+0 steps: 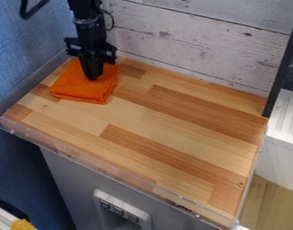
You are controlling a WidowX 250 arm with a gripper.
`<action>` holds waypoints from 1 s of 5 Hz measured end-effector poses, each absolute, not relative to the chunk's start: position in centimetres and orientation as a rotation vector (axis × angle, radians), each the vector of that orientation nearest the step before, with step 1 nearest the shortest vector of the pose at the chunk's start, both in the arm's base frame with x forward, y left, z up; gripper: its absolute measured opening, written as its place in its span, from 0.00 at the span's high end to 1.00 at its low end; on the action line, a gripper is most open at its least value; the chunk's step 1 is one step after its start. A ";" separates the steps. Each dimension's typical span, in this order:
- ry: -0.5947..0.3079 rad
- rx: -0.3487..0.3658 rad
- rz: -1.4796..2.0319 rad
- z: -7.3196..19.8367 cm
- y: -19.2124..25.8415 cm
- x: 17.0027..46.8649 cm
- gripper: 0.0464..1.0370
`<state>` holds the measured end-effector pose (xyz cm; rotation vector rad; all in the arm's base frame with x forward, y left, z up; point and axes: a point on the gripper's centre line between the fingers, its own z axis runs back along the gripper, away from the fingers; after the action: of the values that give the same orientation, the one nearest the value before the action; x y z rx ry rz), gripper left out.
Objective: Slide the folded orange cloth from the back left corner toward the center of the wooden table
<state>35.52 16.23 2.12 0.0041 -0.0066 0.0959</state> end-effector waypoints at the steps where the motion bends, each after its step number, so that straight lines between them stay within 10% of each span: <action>1: -0.008 0.005 0.084 1.4 16.2 35.3 0.99; 5: -0.012 0.003 0.056 0.8 12.9 32.8 0.99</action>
<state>32.77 12.85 0.84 0.0030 -0.0120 0.0561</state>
